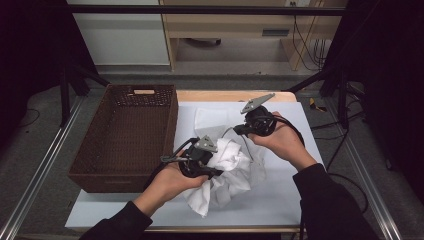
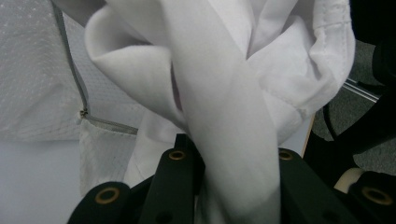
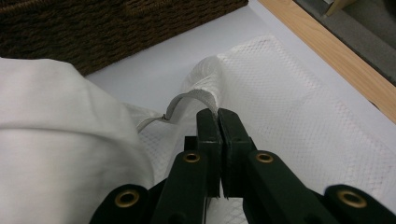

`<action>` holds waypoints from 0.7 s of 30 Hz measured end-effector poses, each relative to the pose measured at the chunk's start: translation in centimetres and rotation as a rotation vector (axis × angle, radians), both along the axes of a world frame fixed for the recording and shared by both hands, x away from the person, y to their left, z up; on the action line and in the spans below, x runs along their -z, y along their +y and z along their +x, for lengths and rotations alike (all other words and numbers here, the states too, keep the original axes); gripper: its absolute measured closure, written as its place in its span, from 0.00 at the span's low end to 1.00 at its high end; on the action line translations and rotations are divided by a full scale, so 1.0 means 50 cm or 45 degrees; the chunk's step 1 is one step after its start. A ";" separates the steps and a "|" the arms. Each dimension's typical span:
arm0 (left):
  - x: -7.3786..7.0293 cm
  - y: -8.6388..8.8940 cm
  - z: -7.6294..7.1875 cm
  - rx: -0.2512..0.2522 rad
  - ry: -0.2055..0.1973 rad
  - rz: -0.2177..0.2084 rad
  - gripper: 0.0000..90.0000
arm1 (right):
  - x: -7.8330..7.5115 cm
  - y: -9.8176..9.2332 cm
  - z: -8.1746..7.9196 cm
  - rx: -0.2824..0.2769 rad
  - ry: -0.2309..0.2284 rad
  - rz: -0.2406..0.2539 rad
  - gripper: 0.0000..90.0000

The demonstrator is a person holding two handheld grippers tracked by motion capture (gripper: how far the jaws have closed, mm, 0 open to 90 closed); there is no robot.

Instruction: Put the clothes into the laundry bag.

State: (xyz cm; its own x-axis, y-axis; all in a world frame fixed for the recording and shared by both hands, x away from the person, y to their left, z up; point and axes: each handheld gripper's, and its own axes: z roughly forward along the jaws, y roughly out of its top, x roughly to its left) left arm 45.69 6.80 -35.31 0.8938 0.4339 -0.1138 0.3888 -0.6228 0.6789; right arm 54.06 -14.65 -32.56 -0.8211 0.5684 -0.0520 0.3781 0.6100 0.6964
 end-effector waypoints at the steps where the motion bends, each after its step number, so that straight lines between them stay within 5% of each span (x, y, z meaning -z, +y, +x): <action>1: 0.003 -0.001 0.003 -0.002 0.002 0.003 0.86 | 0.001 0.000 0.000 -0.003 -0.003 0.000 0.99; 21: 0.065 -0.041 0.053 -0.001 0.053 0.029 0.86 | 0.007 0.000 -0.007 -0.013 -0.002 0.011 0.99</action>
State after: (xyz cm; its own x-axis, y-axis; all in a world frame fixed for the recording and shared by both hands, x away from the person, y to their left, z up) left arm 48.35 4.76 -38.59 0.8880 0.4376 -0.1410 0.4170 -0.6374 0.6480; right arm 53.71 -14.66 -32.89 -0.8268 0.5604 -0.0486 0.3706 0.6076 0.7025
